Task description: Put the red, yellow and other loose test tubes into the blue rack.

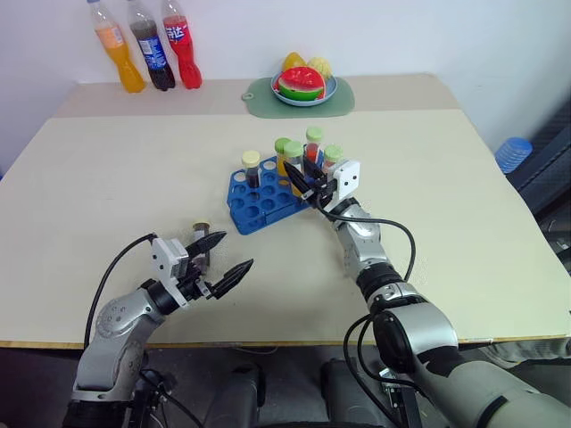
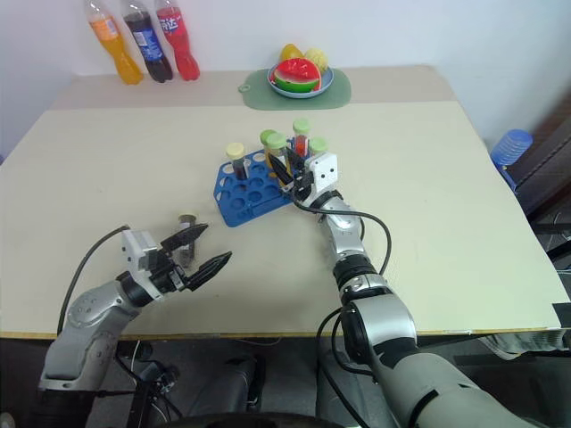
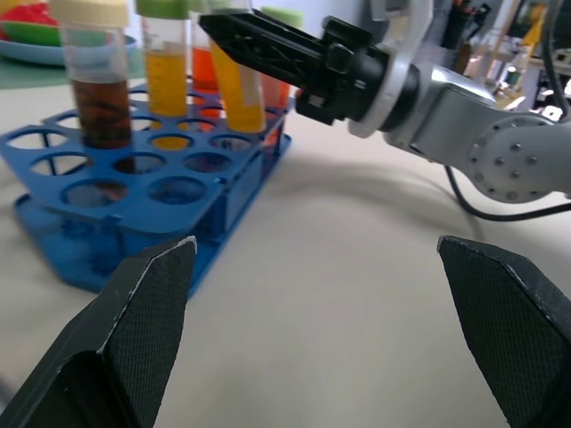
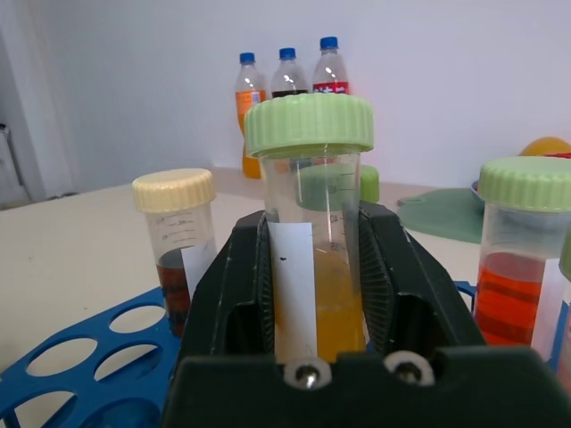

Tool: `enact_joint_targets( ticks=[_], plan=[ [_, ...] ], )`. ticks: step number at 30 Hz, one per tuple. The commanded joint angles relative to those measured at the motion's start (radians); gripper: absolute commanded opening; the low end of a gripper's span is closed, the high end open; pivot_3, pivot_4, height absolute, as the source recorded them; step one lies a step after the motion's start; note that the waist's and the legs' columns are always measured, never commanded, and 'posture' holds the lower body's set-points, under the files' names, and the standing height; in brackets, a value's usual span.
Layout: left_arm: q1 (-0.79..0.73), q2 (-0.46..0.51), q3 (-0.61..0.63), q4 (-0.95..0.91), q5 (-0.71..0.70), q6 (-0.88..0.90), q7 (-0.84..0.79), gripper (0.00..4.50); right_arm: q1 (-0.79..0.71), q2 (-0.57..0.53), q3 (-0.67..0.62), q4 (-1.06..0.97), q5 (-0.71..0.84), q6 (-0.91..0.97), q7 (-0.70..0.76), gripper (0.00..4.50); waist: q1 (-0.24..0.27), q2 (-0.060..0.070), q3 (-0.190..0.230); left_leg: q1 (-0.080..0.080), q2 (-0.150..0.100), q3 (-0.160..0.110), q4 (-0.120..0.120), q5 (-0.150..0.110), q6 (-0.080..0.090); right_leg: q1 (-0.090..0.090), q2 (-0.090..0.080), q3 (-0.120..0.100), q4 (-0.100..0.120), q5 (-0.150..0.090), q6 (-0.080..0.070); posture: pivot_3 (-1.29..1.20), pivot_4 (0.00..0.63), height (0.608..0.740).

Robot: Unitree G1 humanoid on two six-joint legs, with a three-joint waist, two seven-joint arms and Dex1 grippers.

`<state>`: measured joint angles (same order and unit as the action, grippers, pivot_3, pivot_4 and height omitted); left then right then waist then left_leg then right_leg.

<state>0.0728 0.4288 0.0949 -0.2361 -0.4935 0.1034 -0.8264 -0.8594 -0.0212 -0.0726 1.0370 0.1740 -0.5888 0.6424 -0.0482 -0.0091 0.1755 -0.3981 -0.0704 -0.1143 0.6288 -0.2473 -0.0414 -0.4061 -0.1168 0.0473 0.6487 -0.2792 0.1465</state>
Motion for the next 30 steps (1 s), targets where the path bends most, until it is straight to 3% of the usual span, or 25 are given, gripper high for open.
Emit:
enact_joint_targets(
  ticks=[1, 5, 6, 8, 11, 17, 20, 24, 27, 30],
  plan=[
    [0.009, 0.002, 0.015, -0.039, -0.013, -0.012, 0.002, 4.5, 0.01, -0.007, -0.003, -0.017, 0.01, -0.037, 0.057, 2.24, 0.0, 0.0, 0.0, 0.0, 0.0, 0.0, 0.0, 0.0, 0.0, 0.0, 0.0, 0.0, 0.0, 0.0, 0.0, 0.0, 0.15, 0.74],
    [0.015, -0.002, 0.013, -0.052, -0.015, -0.004, 0.013, 4.5, 0.039, -0.024, 0.018, -0.114, -0.009, -0.057, 0.071, 4.24, 0.0, 0.0, 0.0, 0.0, 0.0, 0.0, 0.0, 0.0, 0.0, 0.0, 0.0, 0.0, 0.0, 0.0, 0.0, 0.0, 0.15, 0.74],
    [0.017, -0.005, 0.014, -0.06, -0.025, 0.008, 0.02, 4.5, 0.051, -0.033, 0.028, -0.143, -0.014, -0.06, 0.081, 4.47, 0.001, 0.0, 0.0, 0.0, 0.0, 0.0, 0.0, 0.0, 0.0, 0.0, 0.0, 0.0, 0.0, 0.0, 0.0, 0.0, 0.15, 0.74],
    [0.022, -0.015, 0.029, -0.098, -0.072, 0.068, 0.06, 4.5, 0.094, -0.059, 0.052, -0.249, 0.0, -0.017, 0.136, 4.47, 0.002, 0.0, 0.0, 0.0, 0.0, 0.0, 0.0, 0.0, 0.0, 0.0, 0.0, 0.0, 0.0, 0.0, 0.0, 0.0, 0.15, 0.74],
    [0.035, -0.028, 0.083, -0.216, -0.169, 0.245, 0.243, 4.5, 0.191, -0.137, 0.104, -0.477, 0.031, 0.118, 0.239, 4.47, 0.006, 0.0, 0.0, -0.001, 0.0, -0.001, 0.0, 0.0, 0.0, 0.0, -0.001, 0.0, 0.0, 0.0, 0.0, 0.0, 0.15, 0.74],
    [0.008, -0.009, 0.186, -0.448, -0.156, 0.61, 0.678, 4.5, 0.377, -0.316, 0.091, -0.795, 0.095, 0.325, 0.304, 4.47, 0.007, 0.0, 0.0, -0.001, 0.0, -0.001, 0.001, 0.0, 0.0, 0.001, -0.001, 0.0, 0.0, 0.0, 0.0, 0.0, 0.15, 0.74],
    [-0.036, -0.035, 0.27, -0.488, -0.363, 0.783, 0.828, 4.5, 0.461, -0.408, 0.083, -0.895, 0.122, 0.376, 0.354, 4.47, 0.01, 0.0, 0.0, 0.0, 0.0, -0.001, 0.001, 0.0, 0.001, 0.002, -0.001, 0.0, 0.0, 0.0, 0.0, 0.0, 0.15, 0.74],
    [-0.21, -0.044, 0.365, -0.428, -0.646, 1.071, 1.226, 4.5, 0.573, -0.59, 0.072, -0.994, 0.185, 0.417, 0.534, 4.47, 0.018, -0.001, 0.0, 0.0, 0.0, -0.001, 0.002, 0.0, 0.001, 0.003, -0.001, -0.001, 0.0, 0.0, 0.0, 0.0, 0.15, 0.74],
    [-0.311, 0.016, 0.323, -0.287, -0.983, 1.082, 1.561, 4.5, 0.586, -0.655, 0.09, -1.01, 0.199, 0.424, 0.609, 4.47, 0.018, -0.002, 0.001, 0.003, 0.0, -0.001, 0.003, 0.0, 0.001, 0.006, -0.001, 0.0, -0.001, 0.0, 0.001, 0.0, 0.15, 0.74],
    [-0.395, 0.118, 0.196, -0.162, -1.29, 0.973, 1.88, 4.5, 0.58, -0.693, 0.104, -1.008, 0.197, 0.396, 0.68, 4.47, 0.018, -0.003, 0.001, 0.007, 0.0, -0.001, 0.002, -0.001, 0.001, 0.01, -0.001, 0.0, -0.001, 0.0, 0.001, 0.0, 0.15, 0.74]
  ],
)
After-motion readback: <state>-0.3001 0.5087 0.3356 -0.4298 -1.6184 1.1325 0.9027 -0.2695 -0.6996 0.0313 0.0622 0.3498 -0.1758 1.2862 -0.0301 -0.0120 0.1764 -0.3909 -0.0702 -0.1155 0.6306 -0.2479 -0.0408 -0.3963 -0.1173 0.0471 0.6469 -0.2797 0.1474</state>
